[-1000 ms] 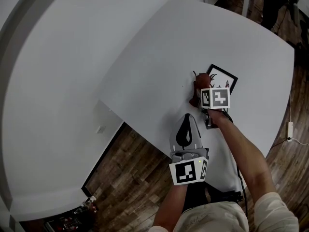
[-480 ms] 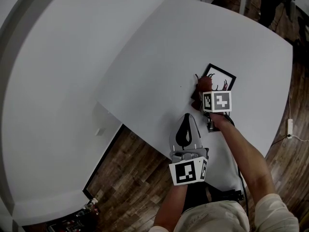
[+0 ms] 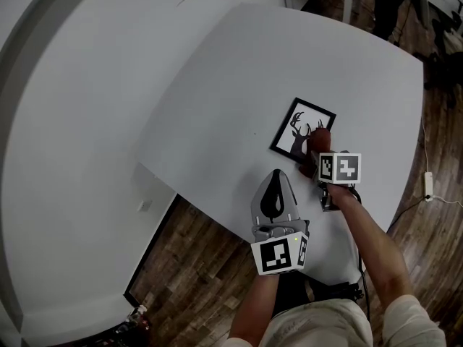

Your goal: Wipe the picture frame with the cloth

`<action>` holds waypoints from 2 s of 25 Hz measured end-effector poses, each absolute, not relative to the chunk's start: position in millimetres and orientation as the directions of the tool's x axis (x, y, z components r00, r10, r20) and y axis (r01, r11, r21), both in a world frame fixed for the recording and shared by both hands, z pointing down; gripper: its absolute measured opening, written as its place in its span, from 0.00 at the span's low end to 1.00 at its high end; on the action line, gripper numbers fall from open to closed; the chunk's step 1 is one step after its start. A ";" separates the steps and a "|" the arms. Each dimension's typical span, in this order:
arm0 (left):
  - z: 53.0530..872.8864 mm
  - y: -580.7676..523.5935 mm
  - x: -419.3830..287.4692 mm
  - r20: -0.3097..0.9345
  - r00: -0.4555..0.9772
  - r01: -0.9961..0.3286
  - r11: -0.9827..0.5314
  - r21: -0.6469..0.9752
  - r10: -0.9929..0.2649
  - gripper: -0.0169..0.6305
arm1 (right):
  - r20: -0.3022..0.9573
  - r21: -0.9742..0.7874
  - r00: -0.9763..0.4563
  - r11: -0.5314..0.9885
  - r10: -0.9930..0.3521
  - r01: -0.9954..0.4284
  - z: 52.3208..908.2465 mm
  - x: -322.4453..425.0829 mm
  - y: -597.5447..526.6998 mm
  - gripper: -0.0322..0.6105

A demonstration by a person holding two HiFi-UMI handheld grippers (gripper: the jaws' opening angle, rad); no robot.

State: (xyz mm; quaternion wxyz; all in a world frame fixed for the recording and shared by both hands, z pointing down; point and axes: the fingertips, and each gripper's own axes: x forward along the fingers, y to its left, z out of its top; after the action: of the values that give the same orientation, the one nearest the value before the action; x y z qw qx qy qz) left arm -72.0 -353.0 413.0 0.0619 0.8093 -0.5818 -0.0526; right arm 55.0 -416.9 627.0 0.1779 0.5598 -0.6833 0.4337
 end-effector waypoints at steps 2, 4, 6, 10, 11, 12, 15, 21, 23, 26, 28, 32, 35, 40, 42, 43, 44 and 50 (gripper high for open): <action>411.5 -349.1 -65.3 -0.013 0.322 -0.934 -0.320 0.160 -0.946 0.03 | 0.729 -0.389 -0.307 0.000 -0.612 -0.921 626.3 60.3 -413.2 0.20; 408.7 -344.3 -59.4 -0.013 0.330 -0.932 -0.328 0.157 -0.944 0.03 | 0.729 -0.386 -0.306 0.002 -0.612 -0.923 624.4 62.9 -410.8 0.20; 406.0 -338.9 -55.9 -0.013 0.336 -0.930 -0.334 0.153 -0.942 0.03 | 0.728 -0.382 -0.302 0.002 -0.615 -0.924 622.1 64.3 -408.3 0.20; 401.3 -333.3 -54.3 -0.022 0.339 -0.930 -0.338 0.146 -0.941 0.03 | 0.694 -0.395 -0.311 0.018 -0.649 -0.918 608.5 65.4 -403.9 0.20; 399.8 -333.0 -54.2 -0.023 0.339 -0.930 -0.338 0.144 -0.941 0.03 | 0.676 -0.400 -0.317 0.030 -0.665 -0.916 601.7 65.4 -403.2 0.20; 398.0 -332.6 -53.9 -0.024 0.339 -0.930 -0.338 0.144 -0.941 0.03 | 0.654 -0.402 -0.323 0.047 -0.684 -0.914 593.3 65.3 -402.1 0.20; 390.1 -330.5 -50.9 -0.030 0.339 -0.930 -0.340 0.139 -0.940 0.03 | 0.573 -0.382 -0.338 0.121 -0.747 -0.916 562.1 66.8 -395.1 0.20; 371.8 -325.9 -40.3 -0.048 0.356 -0.925 -0.359 0.120 -0.933 0.03 | 0.384 -0.212 -0.293 0.225 -0.876 -0.951 494.2 82.6 -363.2 0.20; 366.6 -322.2 -39.4 -0.059 0.359 -0.925 -0.364 0.106 -0.931 0.03 | 0.300 -0.116 -0.274 0.250 -0.914 -0.961 470.9 84.1 -346.5 0.20; 358.3 -312.9 -37.3 -0.072 0.365 -0.925 -0.370 0.088 -0.928 0.03 | 0.173 -0.023 -0.266 0.266 -0.948 -0.964 435.8 88.1 -315.2 0.20; 350.2 -305.0 -37.5 -0.082 0.367 -0.925 -0.373 0.077 -0.927 0.03 | 0.102 0.025 -0.262 0.266 -0.960 -0.964 414.3 90.6 -295.5 0.20; 337.7 -288.6 -36.2 -0.101 0.382 -0.920 -0.388 0.052 -0.919 0.03 | 0.018 0.101 -0.254 0.254 -0.967 -0.962 384.5 94.0 -260.9 0.20; 338.4 -276.9 -37.7 -0.102 0.382 -0.921 -0.388 0.044 -0.918 0.03 | -0.004 0.109 -0.257 0.255 -0.966 -0.961 374.4 94.5 -243.3 0.20; 347.1 -262.8 -39.4 -0.083 0.383 -0.921 -0.387 0.038 -0.920 0.03 | -0.023 0.077 -0.239 0.237 -0.971 -0.968 363.0 103.2 -229.6 0.19; 349.5 -260.6 -40.8 -0.081 0.382 -0.922 -0.386 0.038 -0.921 0.03 | -0.047 0.077 -0.233 0.229 -0.971 -0.970 356.7 106.7 -228.0 0.19; 350.0 -260.3 -41.7 -0.082 0.381 -0.922 -0.385 0.038 -0.921 0.03 | -0.052 0.078 -0.227 0.223 -0.972 -0.972 354.1 108.9 -228.0 0.19; 349.4 -260.3 -42.6 -0.084 0.379 -0.923 -0.383 0.039 -0.922 0.03 | -0.056 0.079 -0.222 0.217 -0.973 -0.973 352.1 111.2 -228.4 0.19; 345.0 -264.2 -44.1 -0.091 0.378 -0.923 -0.382 0.039 -0.921 0.03 | -0.050 0.086 -0.201 0.197 -0.978 -0.977 353.4 123.4 -233.4 0.19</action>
State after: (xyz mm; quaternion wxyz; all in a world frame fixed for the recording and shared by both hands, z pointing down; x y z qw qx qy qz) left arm -44.1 -264.2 345.0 -0.0094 0.8299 -0.5557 -0.0488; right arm 123.4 -233.4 353.4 0.0079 0.6319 -0.7734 -0.0491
